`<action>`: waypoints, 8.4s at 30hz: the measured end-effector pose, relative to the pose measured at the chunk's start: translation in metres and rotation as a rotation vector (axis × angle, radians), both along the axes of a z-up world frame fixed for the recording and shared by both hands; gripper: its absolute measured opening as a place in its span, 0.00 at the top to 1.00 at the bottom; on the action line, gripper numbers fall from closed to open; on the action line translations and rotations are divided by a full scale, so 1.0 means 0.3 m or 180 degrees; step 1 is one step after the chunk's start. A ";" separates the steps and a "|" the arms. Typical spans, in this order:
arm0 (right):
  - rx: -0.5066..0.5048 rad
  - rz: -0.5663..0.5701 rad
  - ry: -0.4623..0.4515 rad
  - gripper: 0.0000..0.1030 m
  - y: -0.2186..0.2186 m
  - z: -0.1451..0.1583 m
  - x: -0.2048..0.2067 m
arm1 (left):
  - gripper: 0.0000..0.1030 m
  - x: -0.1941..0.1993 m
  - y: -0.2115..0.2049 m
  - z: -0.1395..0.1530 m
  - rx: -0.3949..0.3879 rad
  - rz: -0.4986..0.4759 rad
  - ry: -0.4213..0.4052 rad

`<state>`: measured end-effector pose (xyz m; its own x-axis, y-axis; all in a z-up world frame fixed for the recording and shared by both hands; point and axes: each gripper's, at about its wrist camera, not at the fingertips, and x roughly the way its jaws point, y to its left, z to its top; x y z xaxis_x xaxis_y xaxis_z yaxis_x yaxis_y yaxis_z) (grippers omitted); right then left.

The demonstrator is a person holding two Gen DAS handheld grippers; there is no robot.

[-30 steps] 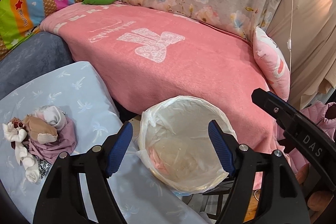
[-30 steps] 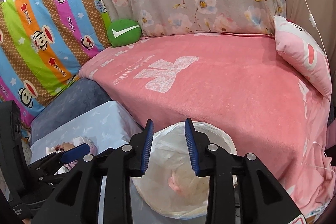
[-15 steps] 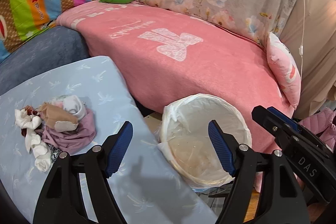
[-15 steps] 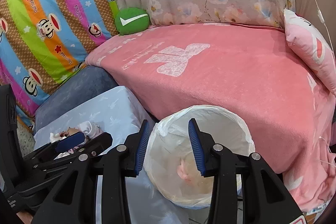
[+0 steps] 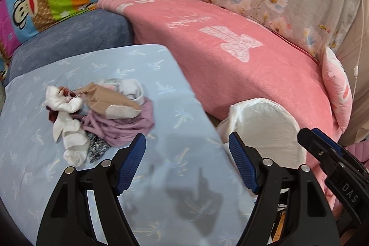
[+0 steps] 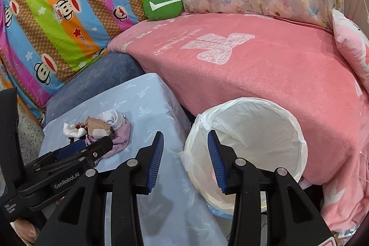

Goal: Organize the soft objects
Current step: 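Move both open grippers back from the bin to the clothing pile, then grasp a white glove with the left gripper while the right gripper grasps the other white glove, then carry both white gloves over the white bin and open both grippers, then move both open grippers back from the bin to the clothing pile, then grasp the dark red scrunchie with the left gripper while the right gripper grasps the tan stocking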

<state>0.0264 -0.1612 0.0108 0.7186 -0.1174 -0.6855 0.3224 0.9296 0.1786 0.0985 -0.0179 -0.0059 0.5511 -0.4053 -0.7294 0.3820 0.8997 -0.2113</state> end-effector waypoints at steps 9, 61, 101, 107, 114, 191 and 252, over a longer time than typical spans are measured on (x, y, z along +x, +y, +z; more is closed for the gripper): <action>-0.0012 0.0198 0.0113 0.62 0.097 -0.038 0.043 | 0.28 0.027 0.160 -0.048 -0.0023 0.0360 0.0131; 0.0054 0.1197 0.0438 0.61 0.674 -0.181 0.462 | 0.95 0.155 0.647 -0.209 -0.0358 0.0810 0.0695; 0.0386 0.1470 0.0736 0.94 0.847 -0.330 0.606 | 0.92 0.188 0.691 -0.261 -0.0229 0.1005 0.0843; 0.0367 0.1392 0.0528 0.94 0.789 -0.236 0.494 | 0.92 0.171 0.656 -0.213 -0.0204 0.0930 0.0710; 0.0351 0.1230 0.0202 0.94 0.679 -0.088 0.395 | 0.92 0.135 0.577 -0.130 -0.0209 0.0765 0.0539; 0.0365 -0.0321 -0.0184 0.70 -0.181 -0.009 -0.092 | 0.34 -0.032 -0.216 0.065 -0.0048 -0.0571 -0.0044; 0.0273 0.0835 0.0266 0.52 0.440 -0.144 0.427 | 0.21 0.310 0.595 -0.167 0.0081 0.1081 0.0428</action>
